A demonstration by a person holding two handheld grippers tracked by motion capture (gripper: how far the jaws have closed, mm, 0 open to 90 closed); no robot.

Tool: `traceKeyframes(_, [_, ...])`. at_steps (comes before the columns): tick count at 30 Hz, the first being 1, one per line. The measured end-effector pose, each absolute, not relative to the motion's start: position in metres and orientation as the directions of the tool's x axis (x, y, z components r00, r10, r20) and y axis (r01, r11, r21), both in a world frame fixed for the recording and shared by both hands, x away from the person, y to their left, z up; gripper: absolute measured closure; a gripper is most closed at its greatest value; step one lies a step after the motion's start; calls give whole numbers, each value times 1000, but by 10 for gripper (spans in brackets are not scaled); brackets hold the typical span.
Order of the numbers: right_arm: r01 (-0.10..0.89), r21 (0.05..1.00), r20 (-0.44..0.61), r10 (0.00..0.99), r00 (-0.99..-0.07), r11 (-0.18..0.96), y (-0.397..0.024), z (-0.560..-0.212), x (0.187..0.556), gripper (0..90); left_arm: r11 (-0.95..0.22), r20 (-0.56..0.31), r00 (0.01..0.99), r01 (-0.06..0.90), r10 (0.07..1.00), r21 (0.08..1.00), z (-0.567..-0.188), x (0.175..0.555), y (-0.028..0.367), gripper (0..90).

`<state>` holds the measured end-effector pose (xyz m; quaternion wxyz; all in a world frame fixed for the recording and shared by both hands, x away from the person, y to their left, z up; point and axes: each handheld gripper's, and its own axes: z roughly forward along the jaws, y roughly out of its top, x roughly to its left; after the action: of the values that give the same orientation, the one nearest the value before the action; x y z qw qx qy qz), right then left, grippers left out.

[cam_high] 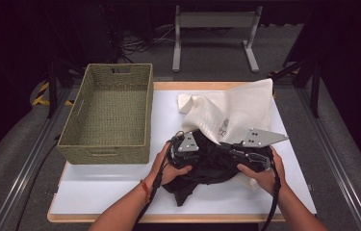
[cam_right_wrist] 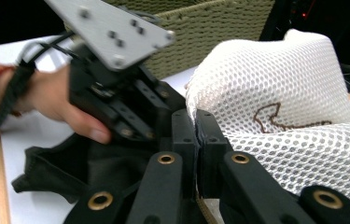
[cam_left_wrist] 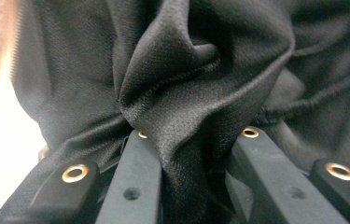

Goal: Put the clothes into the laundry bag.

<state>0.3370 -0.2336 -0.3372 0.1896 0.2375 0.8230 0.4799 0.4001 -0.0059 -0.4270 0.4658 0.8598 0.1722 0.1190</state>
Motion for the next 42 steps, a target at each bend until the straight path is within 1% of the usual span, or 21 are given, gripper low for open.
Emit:
traceKeyframes(5, [206, 870, -82, 542, -836, 449, -223, -340, 334, 882, -416, 73, 824, 205, 562, 886, -426, 405, -14, 821])
traceKeyframes(7, [207, 855, -87, 525, -846, 475, -220, -343, 333, 882, -370, 38, 811, 225, 584, 901, -425, 411, -12, 823])
traceKeyframes(9, [212, 840, -97, 522, -847, 500, -220, -348, 333, 881, -353, 38, 795, 225, 605, 908, -425, 415, -10, 822])
traceKeyframes(12, [232, 825, -88, 523, -848, 516, -224, -355, 334, 881, -359, 33, 815, 218, 579, 907, -424, 416, -3, 814])
traceKeyframes(14, [241, 808, -96, 524, -846, 537, -227, -360, 334, 881, -360, 9, 843, 220, 537, 907, -421, 415, 4, 757])
traceKeyframes(16, [265, 797, -78, 527, -846, 543, -230, -363, 336, 881, -379, 17, 859, 208, 511, 902, -416, 409, 13, 613])
traceKeyframes(17, [274, 794, -72, 531, -844, 543, -231, -365, 337, 880, -395, 4, 881, 208, 473, 895, -412, 406, 18, 501])
traceKeyframes(19, [272, 781, -90, 533, -842, 562, -231, -367, 337, 880, -446, 39, 900, 178, 435, 877, -404, 392, 29, 314])
traceKeyframes(21, [271, 766, -119, 542, -832, 584, -230, -370, 339, 880, -479, 45, 919, 162, 392, 863, -399, 379, 39, 168])
traceKeyframes(23, [276, 764, -118, 547, -829, 583, -229, -373, 340, 880, -525, 107, 915, 124, 388, 842, -399, 363, 49, 146])
traceKeyframes(27, [265, 758, -145, 550, -822, 596, -227, -375, 339, 880, -625, 106, 930, 150, 353, 766, -422, 346, 55, 73])
traceKeyframes(29, [266, 762, -138, 550, -824, 590, -227, -374, 340, 879, -683, 143, 923, 154, 358, 714, -435, 344, 51, 61])
traceKeyframes(30, [268, 766, -130, 549, -826, 585, -228, -374, 340, 879, -687, 141, 922, 159, 359, 709, -440, 346, 49, 51])
traceKeyframes(34, [269, 772, -106, 533, -839, 576, -228, -376, 340, 877, -659, 65, 914, 238, 400, 713, -452, 362, 38, 17])
traceKeyframes(35, [268, 770, -108, 532, -840, 579, -228, -376, 341, 877, -650, 50, 909, 256, 413, 716, -454, 365, 33, 27])
traceKeyframes(37, [269, 773, -96, 525, -845, 574, -227, -377, 341, 876, -645, 71, 898, 254, 433, 721, -452, 368, 25, 72])
traceKeyframes(38, [270, 772, -93, 523, -847, 575, -227, -377, 342, 876, -642, 73, 894, 257, 441, 723, -451, 371, 22, 177])
traceKeyframes(39, [268, 771, -94, 520, -849, 577, -226, -377, 342, 876, -643, 65, 893, 269, 446, 717, -449, 373, 19, 244])
traceKeyframes(40, [268, 775, -90, 519, -850, 573, -225, -376, 342, 876, -645, 74, 895, 257, 440, 720, -448, 376, 18, 336])
traceKeyframes(41, [263, 776, -90, 514, -853, 573, -223, -376, 341, 876, -645, 80, 896, 251, 438, 722, -447, 376, 16, 464])
traceKeyframes(42, [256, 774, -97, 508, -856, 580, -221, -375, 341, 877, -641, 83, 895, 246, 438, 727, -447, 376, 15, 537])
